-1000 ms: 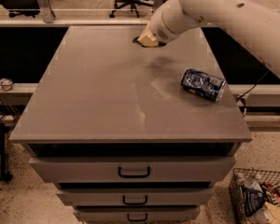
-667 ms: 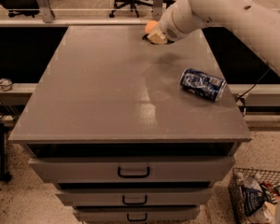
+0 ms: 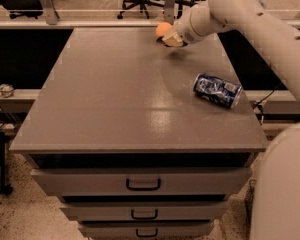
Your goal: Move rxbar chocolate near orange
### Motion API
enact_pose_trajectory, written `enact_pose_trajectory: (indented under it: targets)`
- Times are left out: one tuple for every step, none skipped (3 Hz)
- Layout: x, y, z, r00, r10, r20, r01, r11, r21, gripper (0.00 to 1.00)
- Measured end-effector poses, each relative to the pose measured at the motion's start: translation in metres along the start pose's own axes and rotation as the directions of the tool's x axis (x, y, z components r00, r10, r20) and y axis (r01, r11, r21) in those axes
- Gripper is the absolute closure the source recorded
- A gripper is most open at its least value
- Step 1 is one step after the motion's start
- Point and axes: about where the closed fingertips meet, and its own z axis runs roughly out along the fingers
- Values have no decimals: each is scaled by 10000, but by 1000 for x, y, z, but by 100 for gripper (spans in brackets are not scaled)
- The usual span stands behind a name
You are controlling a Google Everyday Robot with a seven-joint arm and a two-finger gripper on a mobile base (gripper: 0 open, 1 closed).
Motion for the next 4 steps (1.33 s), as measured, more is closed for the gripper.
enact_pose_trajectory:
  targets:
    - [5, -10, 18, 9999, -63, 154, 65, 9999, -136, 100]
    - [11, -18, 30, 9998, -50, 202, 54, 9998, -176, 100]
    - [17, -23, 36, 9999, 64, 109, -62, 9998, -176, 84]
    - [22, -26, 39, 9999, 160, 22, -160, 9998, -153, 59]
